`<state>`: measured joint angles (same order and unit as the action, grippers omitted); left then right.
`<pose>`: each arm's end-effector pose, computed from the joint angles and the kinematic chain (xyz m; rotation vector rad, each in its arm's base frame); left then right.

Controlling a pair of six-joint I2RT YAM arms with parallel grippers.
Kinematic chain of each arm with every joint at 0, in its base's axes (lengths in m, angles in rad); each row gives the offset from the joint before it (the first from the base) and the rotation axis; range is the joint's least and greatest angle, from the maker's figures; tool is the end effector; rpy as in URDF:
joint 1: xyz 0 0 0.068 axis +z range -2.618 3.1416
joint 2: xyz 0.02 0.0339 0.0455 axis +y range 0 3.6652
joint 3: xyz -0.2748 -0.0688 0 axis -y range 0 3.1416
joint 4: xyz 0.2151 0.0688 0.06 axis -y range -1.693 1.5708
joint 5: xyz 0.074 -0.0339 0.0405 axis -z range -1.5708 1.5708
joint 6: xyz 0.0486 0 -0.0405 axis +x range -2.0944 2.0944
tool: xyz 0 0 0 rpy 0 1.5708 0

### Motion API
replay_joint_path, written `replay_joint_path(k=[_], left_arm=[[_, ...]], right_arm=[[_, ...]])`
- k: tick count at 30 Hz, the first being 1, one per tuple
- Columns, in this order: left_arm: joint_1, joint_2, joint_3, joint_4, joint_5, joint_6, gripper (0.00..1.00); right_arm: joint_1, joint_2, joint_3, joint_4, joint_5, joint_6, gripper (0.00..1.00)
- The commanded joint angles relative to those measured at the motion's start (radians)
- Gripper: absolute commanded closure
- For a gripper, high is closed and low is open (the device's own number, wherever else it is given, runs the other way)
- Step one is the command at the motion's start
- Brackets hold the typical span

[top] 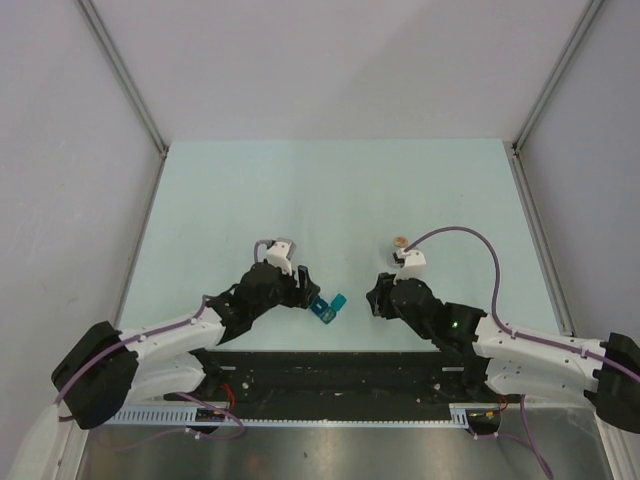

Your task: Sort the pills into containers

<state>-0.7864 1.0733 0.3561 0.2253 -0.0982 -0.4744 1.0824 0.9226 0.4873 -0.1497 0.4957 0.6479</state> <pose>0.1434 -0.1370 0.2010 0.2689 2.1131 -0.6669 0.1010 0.1408 0.2318 -0.1740 2.1125 0.5140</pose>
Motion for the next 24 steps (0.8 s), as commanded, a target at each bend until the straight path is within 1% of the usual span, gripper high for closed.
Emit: replay_joint_path(k=[1, 3, 4, 6, 11, 17, 24], left_arm=[[0.022, 0.028, -0.022, 0.086, 0.063, -0.009, 0.30], [0.024, 0.043, -0.031, 0.103, 0.077, -0.009, 0.34], [0.026, 0.048, -0.034, 0.115, 0.089, -0.009, 0.35], [0.024, 0.063, -0.040, 0.123, 0.089, -0.010, 0.36], [0.024, 0.085, -0.065, 0.151, 0.089, -0.018, 0.35], [0.024, 0.152, -0.068, 0.192, 0.089, -0.020, 0.36], [0.024, 0.220, -0.059, 0.239, 0.133, -0.023, 0.40]], right_arm=[[-0.068, -0.002, -0.041, 0.093, -0.095, 0.093, 0.55], [-0.116, -0.007, -0.061, 0.114, -0.144, 0.111, 0.61], [-0.131, -0.010, -0.065, 0.119, -0.160, 0.120, 0.62], [-0.156, -0.007, -0.069, 0.124, -0.189, 0.124, 0.65], [-0.162, 0.001, -0.069, 0.127, -0.206, 0.121, 0.66], [-0.162, 0.013, -0.069, 0.131, -0.213, 0.121, 0.66], [-0.165, 0.021, -0.069, 0.128, -0.223, 0.116, 0.68]])
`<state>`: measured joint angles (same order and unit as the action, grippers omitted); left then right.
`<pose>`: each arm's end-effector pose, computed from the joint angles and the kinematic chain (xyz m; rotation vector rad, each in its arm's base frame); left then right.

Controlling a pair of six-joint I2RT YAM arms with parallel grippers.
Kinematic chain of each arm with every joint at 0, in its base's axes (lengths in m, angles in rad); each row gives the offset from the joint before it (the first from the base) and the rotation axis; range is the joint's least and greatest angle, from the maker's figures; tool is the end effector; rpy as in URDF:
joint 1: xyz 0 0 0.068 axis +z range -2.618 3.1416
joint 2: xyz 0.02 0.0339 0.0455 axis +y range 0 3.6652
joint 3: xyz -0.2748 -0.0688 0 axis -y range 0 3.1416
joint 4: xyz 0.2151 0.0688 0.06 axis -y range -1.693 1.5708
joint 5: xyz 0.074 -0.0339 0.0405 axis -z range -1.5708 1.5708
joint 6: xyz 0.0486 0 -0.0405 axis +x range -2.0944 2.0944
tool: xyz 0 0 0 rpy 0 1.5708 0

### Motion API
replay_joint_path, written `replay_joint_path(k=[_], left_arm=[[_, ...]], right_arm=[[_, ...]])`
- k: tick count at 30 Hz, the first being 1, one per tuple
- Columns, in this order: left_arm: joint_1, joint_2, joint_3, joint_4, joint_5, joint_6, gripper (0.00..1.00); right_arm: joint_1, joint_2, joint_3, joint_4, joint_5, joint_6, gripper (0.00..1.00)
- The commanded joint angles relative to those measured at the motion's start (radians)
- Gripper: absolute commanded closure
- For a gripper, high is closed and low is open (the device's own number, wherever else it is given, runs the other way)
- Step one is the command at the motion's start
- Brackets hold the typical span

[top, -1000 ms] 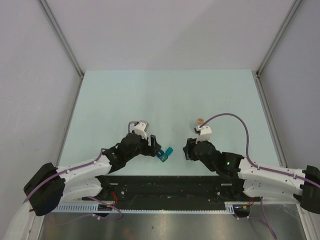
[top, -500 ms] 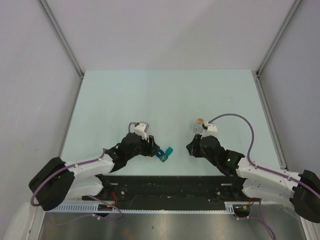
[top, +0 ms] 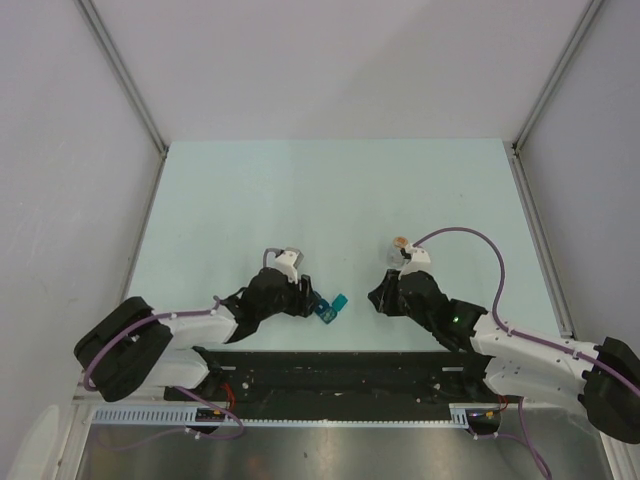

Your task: Sort the pills into containers

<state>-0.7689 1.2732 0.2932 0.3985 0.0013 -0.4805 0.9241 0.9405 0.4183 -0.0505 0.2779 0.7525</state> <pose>0.1520 -0.1471 0.1637 0.3230 2.2191 -0.7086 0.1166 0.1323 0.2148 -0.0214 2.1986 0.6834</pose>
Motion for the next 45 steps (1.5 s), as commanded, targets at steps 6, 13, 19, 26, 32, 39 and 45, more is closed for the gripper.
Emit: replay_joint_path(k=[6, 13, 19, 26, 32, 39, 45], left_arm=[[0.006, 0.015, -0.015, 0.082, 0.048, -0.018, 0.42], [0.006, 0.008, -0.038, 0.092, 0.068, -0.015, 0.46], [0.006, -0.009, -0.065, 0.102, 0.069, -0.020, 0.51], [0.006, -0.024, -0.081, 0.105, 0.069, -0.027, 0.52], [0.006, -0.038, -0.091, 0.108, 0.072, -0.035, 0.52], [0.006, -0.041, -0.095, 0.108, 0.077, -0.035, 0.53], [0.006, -0.029, -0.094, 0.111, 0.083, -0.033, 0.53]], right_arm=[[-0.005, 0.006, 0.000, 0.021, -0.003, 0.011, 0.69], [-0.005, 0.032, 0.000, 0.037, -0.014, 0.018, 0.71], [-0.007, 0.078, 0.000, 0.092, -0.046, 0.031, 0.77], [-0.005, 0.193, 0.000, 0.211, -0.077, 0.008, 0.86], [-0.001, 0.314, 0.002, 0.322, -0.043, -0.027, 1.00], [0.004, 0.449, 0.013, 0.432, -0.058, -0.042, 1.00], [0.002, 0.534, 0.016, 0.572, -0.149, -0.059, 1.00]])
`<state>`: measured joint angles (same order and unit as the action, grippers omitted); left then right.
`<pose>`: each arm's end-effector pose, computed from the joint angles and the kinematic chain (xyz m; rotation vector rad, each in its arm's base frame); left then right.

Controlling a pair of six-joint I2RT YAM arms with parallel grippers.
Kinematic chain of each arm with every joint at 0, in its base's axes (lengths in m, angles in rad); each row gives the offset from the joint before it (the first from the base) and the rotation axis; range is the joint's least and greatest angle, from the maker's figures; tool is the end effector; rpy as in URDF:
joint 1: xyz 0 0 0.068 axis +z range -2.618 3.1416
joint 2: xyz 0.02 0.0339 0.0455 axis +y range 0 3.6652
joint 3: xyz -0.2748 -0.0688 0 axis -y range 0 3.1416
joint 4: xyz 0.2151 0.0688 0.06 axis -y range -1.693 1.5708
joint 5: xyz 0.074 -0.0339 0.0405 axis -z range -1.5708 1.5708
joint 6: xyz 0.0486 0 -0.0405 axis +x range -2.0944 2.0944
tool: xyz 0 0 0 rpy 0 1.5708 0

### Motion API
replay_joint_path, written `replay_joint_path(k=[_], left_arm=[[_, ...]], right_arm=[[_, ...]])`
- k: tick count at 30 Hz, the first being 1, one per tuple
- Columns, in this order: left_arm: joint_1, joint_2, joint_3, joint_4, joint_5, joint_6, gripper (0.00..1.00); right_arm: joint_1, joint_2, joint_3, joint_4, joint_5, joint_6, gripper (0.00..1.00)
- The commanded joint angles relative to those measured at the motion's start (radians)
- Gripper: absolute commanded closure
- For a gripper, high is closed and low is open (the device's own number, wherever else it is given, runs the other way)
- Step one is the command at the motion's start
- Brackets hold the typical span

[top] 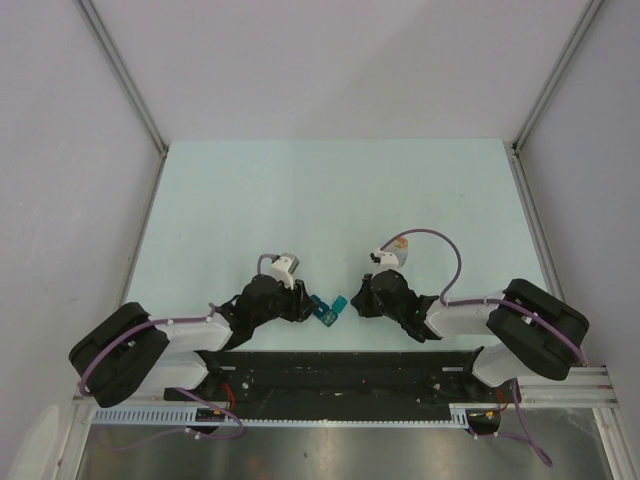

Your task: Sort the pills into containers

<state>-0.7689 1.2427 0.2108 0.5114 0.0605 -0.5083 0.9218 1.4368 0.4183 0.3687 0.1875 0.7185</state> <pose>0.1414 -0.1409 0.1589 0.3243 2.1778 -0.8138 0.1548 0.1890 0.1605 -0.1264 2.2948 0.6856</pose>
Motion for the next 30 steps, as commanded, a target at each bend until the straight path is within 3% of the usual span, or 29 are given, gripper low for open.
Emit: replay_joint_path(k=[1, 6, 30], left_arm=[[0.006, 0.003, -0.011, -0.002, 0.022, -0.004, 0.53], [0.006, 0.008, -0.011, 0.001, 0.024, -0.004, 0.53], [0.006, 0.041, -0.007, 0.015, 0.036, -0.006, 0.53]], right_arm=[[0.005, 0.046, 0.020, 0.165, -0.071, -0.025, 1.00], [0.005, 0.043, 0.027, 0.205, -0.155, -0.030, 1.00], [0.051, -0.055, 0.028, 0.095, -0.278, -0.057, 1.00]])
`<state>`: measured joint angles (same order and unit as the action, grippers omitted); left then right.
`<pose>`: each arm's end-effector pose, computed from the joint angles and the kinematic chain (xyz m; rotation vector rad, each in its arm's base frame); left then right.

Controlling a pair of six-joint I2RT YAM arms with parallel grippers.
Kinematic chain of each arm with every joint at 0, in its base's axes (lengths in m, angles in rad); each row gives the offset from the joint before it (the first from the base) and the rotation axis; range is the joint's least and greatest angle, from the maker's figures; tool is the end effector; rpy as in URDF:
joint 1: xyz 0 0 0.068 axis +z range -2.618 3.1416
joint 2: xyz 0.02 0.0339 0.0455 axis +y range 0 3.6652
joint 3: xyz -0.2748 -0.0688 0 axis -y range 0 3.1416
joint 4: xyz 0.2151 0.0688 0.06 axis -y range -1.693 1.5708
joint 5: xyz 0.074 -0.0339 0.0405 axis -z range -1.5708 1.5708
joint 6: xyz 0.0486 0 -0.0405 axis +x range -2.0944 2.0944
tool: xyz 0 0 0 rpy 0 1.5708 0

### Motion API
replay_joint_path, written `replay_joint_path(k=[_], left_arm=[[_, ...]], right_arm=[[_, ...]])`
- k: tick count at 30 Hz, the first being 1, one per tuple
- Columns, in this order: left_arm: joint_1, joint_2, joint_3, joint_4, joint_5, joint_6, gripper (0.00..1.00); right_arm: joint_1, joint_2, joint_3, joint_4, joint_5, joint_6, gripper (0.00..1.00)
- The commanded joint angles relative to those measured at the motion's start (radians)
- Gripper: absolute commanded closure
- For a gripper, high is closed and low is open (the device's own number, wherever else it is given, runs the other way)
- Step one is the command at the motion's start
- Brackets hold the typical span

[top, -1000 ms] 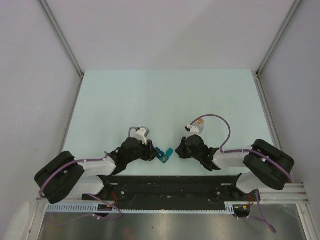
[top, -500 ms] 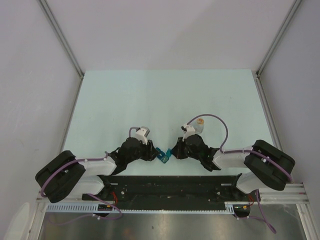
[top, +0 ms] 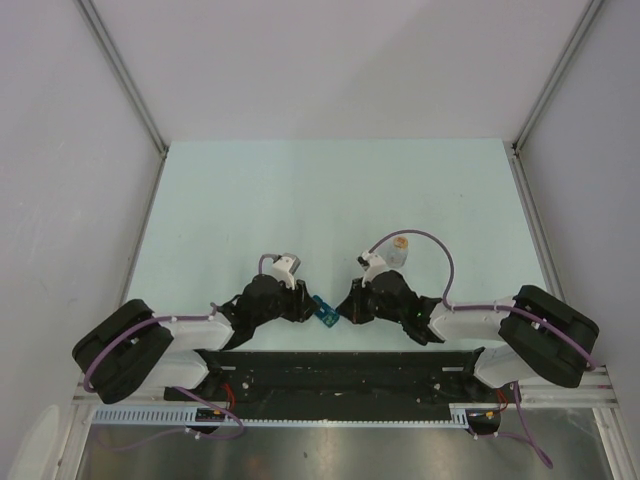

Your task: Sort the pills into containers

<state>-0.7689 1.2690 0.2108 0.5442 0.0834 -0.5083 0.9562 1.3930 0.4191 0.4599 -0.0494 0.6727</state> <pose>0.1429 -0.1439 0.1577 0.3390 2.1747 -0.8393 0.1414 0.2045 0.1795 -0.3512 2.2305 0.9969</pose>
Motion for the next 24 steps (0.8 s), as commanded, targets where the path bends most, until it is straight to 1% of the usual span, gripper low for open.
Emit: replay_joint_path(k=[1, 12, 19, 24], left_arm=[[0.006, 0.013, -0.007, -0.018, 0.012, -0.006, 0.53], [0.006, 0.012, -0.014, -0.012, 0.013, -0.007, 0.53], [0.006, 0.004, -0.022, -0.010, 0.013, -0.009, 0.53], [0.006, 0.007, -0.025, -0.009, 0.015, -0.009, 0.53]], right_arm=[[0.024, -0.009, 0.027, 0.006, -0.046, -0.015, 1.00], [0.076, 0.061, 0.075, -0.020, -0.061, -0.025, 1.00], [0.079, 0.069, 0.083, -0.050, -0.046, -0.024, 1.00], [0.078, 0.067, 0.096, -0.110, -0.015, -0.016, 1.00]])
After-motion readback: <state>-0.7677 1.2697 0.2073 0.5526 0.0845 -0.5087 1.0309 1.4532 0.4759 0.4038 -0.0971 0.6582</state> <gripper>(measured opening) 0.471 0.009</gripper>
